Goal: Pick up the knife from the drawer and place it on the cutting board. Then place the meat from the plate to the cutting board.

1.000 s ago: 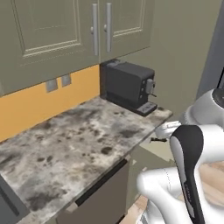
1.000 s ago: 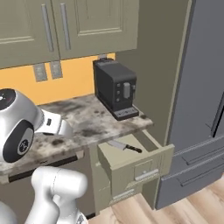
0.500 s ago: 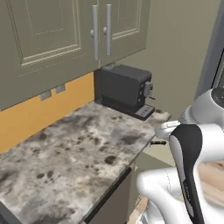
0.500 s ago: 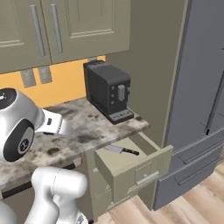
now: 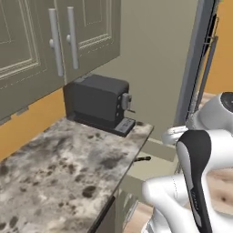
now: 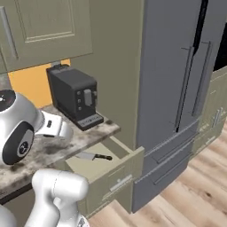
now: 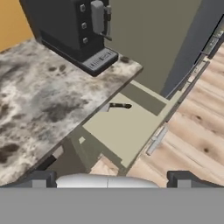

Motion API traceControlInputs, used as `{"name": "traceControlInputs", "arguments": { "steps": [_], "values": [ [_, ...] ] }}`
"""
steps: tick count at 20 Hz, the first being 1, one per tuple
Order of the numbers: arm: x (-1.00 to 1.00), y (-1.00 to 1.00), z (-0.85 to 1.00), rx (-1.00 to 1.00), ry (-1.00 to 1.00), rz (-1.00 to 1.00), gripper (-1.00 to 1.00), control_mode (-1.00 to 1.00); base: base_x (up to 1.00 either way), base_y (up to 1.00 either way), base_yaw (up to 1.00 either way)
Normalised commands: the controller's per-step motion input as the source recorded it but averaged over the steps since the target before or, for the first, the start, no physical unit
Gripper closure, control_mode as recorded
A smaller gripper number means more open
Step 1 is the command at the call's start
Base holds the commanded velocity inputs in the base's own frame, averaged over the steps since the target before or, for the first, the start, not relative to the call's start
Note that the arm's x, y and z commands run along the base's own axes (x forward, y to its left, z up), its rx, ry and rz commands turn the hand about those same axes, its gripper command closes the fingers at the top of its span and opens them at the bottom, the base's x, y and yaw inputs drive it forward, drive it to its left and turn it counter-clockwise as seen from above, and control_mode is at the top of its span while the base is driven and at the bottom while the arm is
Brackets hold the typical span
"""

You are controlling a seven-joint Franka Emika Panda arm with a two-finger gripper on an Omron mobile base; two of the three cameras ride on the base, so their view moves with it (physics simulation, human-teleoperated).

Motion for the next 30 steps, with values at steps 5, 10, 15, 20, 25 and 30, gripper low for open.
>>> {"name": "traceControlInputs", "arguments": {
  "steps": [5, 10, 15, 20, 25, 30],
  "values": [
    [0.00, 0.00, 0.00, 0.00, 0.00, 0.00, -1.00, 1.00, 0.16, -0.44, -0.40],
    [0.00, 0.00, 0.00, 0.00, 0.00, 0.00, -1.00, 1.00, 0.01, 0.34, -0.27],
    [0.00, 0.00, 0.00, 0.00, 0.00, 0.00, -1.00, 1.00, 0.03, -0.05, -0.10],
    [0.00, 0.00, 0.00, 0.00, 0.00, 0.00, -1.00, 1.00, -0.37, -0.04, -0.13],
    [0.00, 0.00, 0.00, 0.00, 0.00, 0.00, -1.00, 1.00, -0.38, 0.00, -0.10],
    [0.00, 0.00, 0.00, 0.00, 0.00, 0.00, -1.00, 1.00, 0.00, -0.39, -0.14]
  ]
}}
